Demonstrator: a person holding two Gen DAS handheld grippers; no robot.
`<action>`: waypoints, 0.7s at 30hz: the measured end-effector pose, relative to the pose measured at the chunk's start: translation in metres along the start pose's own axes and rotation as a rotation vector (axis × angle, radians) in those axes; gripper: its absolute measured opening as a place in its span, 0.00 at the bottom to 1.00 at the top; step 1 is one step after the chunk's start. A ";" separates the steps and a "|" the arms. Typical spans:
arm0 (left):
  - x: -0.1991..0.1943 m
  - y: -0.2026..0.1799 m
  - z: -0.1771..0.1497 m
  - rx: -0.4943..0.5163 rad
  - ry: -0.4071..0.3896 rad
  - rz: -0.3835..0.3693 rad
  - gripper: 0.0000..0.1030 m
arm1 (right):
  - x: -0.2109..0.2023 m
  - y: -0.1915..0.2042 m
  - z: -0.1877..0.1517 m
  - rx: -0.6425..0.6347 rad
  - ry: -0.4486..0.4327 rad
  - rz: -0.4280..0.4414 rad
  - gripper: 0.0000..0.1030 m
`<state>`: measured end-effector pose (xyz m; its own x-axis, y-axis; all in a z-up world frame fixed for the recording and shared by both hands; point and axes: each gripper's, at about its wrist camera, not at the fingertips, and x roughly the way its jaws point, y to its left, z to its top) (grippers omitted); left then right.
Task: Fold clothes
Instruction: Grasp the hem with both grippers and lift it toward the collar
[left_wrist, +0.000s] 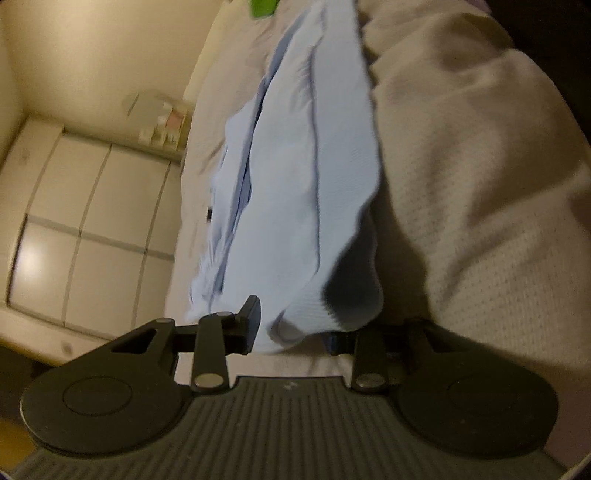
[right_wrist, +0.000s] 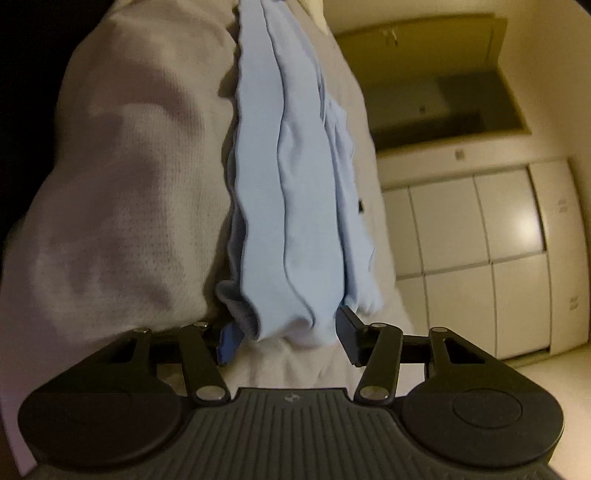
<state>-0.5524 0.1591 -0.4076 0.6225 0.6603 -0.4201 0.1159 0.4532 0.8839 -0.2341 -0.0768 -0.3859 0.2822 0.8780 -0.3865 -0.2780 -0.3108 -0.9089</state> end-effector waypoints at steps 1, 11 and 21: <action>0.003 -0.001 -0.001 0.013 -0.011 0.000 0.28 | 0.004 0.000 -0.001 -0.004 -0.008 -0.009 0.44; 0.009 -0.025 -0.005 0.076 -0.034 0.043 0.11 | 0.047 0.001 -0.021 -0.030 -0.025 0.004 0.29; -0.007 0.020 0.010 -0.061 -0.001 0.008 0.05 | 0.045 -0.043 -0.011 0.071 0.034 0.087 0.22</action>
<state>-0.5472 0.1575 -0.3852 0.6240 0.6633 -0.4132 0.0635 0.4839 0.8728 -0.1992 -0.0279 -0.3656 0.2853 0.8357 -0.4693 -0.3664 -0.3574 -0.8591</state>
